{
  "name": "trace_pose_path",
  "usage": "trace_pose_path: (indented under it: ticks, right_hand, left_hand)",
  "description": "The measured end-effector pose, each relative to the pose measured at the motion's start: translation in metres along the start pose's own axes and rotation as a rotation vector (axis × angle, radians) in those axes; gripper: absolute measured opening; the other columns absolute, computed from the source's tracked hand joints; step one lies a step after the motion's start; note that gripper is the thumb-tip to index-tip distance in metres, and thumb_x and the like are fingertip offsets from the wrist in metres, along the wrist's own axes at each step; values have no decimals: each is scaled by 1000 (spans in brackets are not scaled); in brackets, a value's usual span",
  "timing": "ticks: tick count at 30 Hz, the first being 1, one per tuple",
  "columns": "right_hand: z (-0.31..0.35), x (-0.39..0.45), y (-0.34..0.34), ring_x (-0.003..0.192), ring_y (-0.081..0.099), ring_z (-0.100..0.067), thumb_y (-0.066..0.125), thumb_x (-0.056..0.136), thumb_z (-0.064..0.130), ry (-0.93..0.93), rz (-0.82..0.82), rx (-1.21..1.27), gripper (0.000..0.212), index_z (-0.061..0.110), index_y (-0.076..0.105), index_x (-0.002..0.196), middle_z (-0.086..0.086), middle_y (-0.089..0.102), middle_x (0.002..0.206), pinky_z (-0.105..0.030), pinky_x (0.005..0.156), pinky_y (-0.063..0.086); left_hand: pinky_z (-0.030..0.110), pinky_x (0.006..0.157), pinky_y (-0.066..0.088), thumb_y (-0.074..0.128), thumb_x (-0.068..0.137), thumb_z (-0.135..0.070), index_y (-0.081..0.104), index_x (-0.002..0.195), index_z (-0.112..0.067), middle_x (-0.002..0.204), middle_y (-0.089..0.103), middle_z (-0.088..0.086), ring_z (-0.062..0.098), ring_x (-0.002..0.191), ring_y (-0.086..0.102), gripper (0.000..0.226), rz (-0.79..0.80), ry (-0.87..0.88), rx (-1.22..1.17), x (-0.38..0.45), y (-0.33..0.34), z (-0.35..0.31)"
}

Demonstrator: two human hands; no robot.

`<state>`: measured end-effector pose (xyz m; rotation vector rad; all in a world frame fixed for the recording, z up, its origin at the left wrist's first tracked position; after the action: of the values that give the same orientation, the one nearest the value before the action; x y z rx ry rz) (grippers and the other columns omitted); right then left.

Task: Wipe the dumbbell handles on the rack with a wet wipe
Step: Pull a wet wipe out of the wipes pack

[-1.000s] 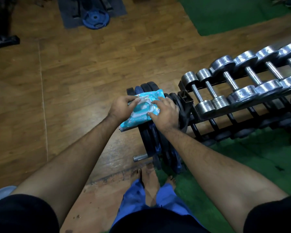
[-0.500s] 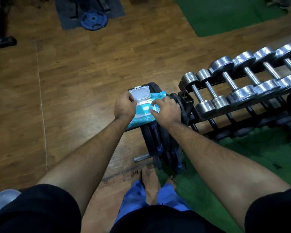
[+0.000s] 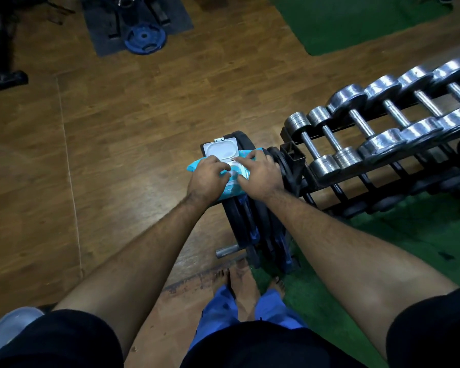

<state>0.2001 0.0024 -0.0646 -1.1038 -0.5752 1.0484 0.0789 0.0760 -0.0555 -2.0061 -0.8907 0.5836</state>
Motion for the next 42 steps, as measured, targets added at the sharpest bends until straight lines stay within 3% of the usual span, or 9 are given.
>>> trace_pose_path:
  ticks: [4,9,14,19,26,33,38,42]
  right_hand:
    - [-3,0,0,110,48,-23,61,87,46,-31,-9,11,48,36,58,134,2,50,127,-41,91,43]
    - [-3,-2,1,108,49,-22,63,85,45,-55,-15,1,51,36,57,135,2,50,127,-41,90,43]
    - [-3,-4,2,112,48,-22,64,87,45,-64,-4,-42,53,37,53,138,2,49,131,-42,93,44]
    - [-3,-5,3,113,48,-23,61,89,46,-49,-7,-64,51,38,52,139,2,49,132,-42,92,44]
    - [-1,-5,3,116,47,-22,61,90,44,-20,12,-64,50,39,51,139,3,48,135,-41,92,42]
    - [-2,-6,4,118,46,-21,62,90,44,-6,18,-70,51,39,50,140,4,47,137,-41,93,43]
    - [1,-7,3,117,47,-23,60,91,41,12,10,-80,47,39,52,137,3,47,137,-42,90,43]
    - [2,-7,3,118,47,-23,61,91,42,18,6,-85,50,38,50,140,2,47,139,-42,91,43]
  left_hand:
    - [30,79,42,67,88,-16,78,102,-14,91,64,10,25,90,60,18,-21,-3,-51,0,5,-2]
    - [38,72,46,65,89,-26,80,94,-21,82,64,8,29,84,59,16,-20,107,157,3,9,-9]
    - [44,71,49,61,87,-21,79,86,-19,75,67,6,30,78,58,19,-7,152,313,1,10,-20]
    - [44,74,46,56,88,-14,72,75,-7,74,66,12,32,76,58,22,-49,113,152,-1,13,-11]
    - [43,83,41,56,91,-9,69,76,-5,80,65,13,32,82,56,20,-131,69,34,-5,7,-9]
    - [41,84,39,55,88,-3,62,76,-3,84,65,14,33,86,56,14,-178,-90,-92,-5,9,-1]
    - [43,87,44,58,91,-14,71,98,-7,94,63,12,29,95,55,15,-70,37,-21,-3,13,-5]
    - [35,80,44,63,89,-12,75,85,-5,85,64,10,23,85,58,14,-121,37,-71,-7,7,-4]
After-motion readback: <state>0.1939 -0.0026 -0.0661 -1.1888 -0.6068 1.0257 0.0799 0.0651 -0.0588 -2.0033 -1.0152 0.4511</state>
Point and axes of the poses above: each hand's wrist, its own x-axis towards the middle knuckle, its own y-axis out of the palm, z = x × y, the point moved 8 cm from there along x, towards the middle knuckle
